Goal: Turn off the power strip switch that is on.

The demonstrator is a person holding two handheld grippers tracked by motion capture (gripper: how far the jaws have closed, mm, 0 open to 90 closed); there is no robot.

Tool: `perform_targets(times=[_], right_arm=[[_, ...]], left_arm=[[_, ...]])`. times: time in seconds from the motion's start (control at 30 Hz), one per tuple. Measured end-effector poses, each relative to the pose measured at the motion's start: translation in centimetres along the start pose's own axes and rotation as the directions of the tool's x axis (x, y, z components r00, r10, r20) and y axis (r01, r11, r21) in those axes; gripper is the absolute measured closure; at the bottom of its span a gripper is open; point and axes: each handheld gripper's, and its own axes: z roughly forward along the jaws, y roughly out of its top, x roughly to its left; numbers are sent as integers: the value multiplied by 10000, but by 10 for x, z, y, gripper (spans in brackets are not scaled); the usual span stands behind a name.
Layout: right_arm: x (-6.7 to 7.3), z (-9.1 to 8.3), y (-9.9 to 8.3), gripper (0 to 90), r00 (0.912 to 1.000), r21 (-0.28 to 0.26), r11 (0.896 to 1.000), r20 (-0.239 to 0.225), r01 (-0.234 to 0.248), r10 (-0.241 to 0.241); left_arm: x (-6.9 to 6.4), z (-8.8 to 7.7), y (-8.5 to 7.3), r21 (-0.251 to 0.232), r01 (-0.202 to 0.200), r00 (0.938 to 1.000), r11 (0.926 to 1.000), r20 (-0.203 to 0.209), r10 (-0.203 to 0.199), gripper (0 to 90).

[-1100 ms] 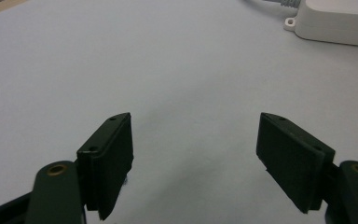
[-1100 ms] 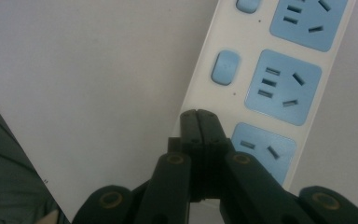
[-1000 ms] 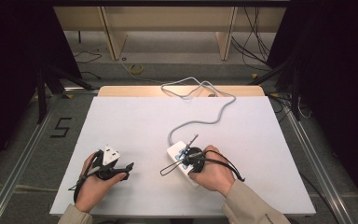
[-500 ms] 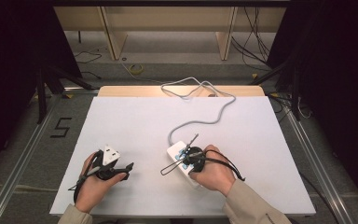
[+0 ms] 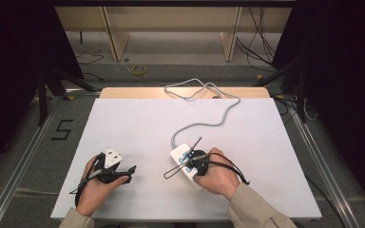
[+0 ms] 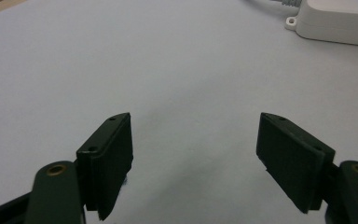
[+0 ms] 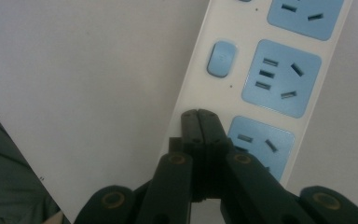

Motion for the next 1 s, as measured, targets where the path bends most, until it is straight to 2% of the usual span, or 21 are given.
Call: perform_targets(times=[0.2,1.0], right_arm=[[1,0,-1,900,9999,-83,9999,98,133,-133],[0,-2,-4,900,10000,-297,9996,-74,23,-25]], left_arm=[[0,1,0,24,16,10000,10000,27,-16,269],[0,2,-1,55,44,10000,10000,69,-45,270]])
